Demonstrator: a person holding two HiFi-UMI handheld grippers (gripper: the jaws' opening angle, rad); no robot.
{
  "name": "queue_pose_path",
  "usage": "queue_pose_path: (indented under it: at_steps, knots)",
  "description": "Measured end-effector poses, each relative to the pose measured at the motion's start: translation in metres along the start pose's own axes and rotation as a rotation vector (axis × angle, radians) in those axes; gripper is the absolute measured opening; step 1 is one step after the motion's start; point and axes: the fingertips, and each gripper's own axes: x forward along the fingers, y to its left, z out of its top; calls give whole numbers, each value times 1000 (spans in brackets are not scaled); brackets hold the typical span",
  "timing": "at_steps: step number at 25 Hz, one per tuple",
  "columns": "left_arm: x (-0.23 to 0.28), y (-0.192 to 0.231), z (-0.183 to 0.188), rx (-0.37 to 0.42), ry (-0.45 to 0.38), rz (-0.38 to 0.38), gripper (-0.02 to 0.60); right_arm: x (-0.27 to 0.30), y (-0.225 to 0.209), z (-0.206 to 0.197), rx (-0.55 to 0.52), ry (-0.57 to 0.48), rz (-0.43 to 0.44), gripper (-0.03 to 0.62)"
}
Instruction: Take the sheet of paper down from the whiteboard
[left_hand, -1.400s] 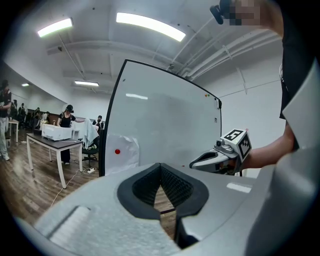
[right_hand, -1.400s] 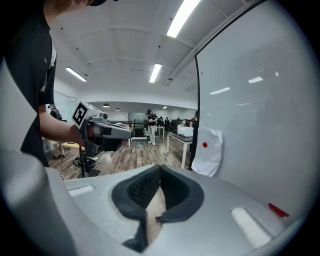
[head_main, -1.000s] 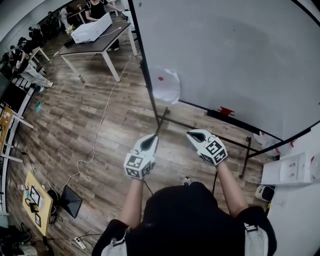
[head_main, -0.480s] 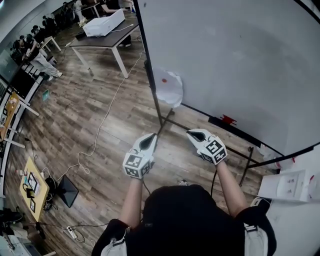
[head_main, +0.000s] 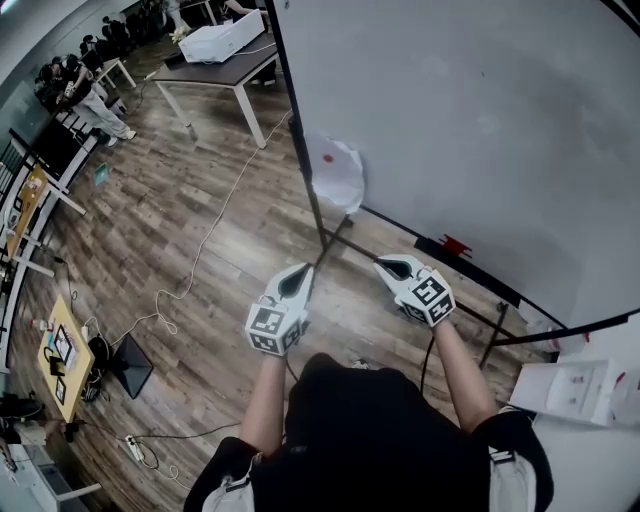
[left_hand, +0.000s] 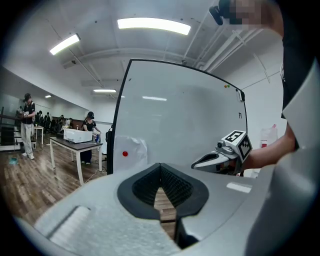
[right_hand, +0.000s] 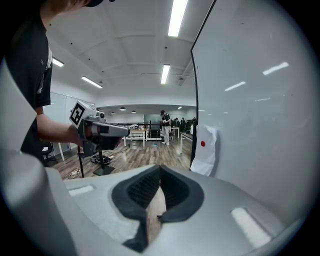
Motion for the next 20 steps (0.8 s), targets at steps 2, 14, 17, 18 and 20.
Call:
queue_pose_path:
  at_steps: [2, 14, 17, 18, 20]
  knots:
    - [2, -2, -3, 0, 6, 4, 9, -2, -4, -1, -2, -3, 2, 4]
    - [25, 14, -12, -51, 30, -3, 9, 11, -20, -4, 17, 4, -16, 3]
    - [41, 22, -13, -55, 29, -26, 9, 17, -27, -5, 28, 14, -32, 5]
    - [47, 26, -12, -54, 27, -35, 9, 20, -30, -5, 33, 18, -37, 5]
    - [61, 36, -9, -56, 18, -50, 9, 28, -40, -3, 36, 27, -48, 3]
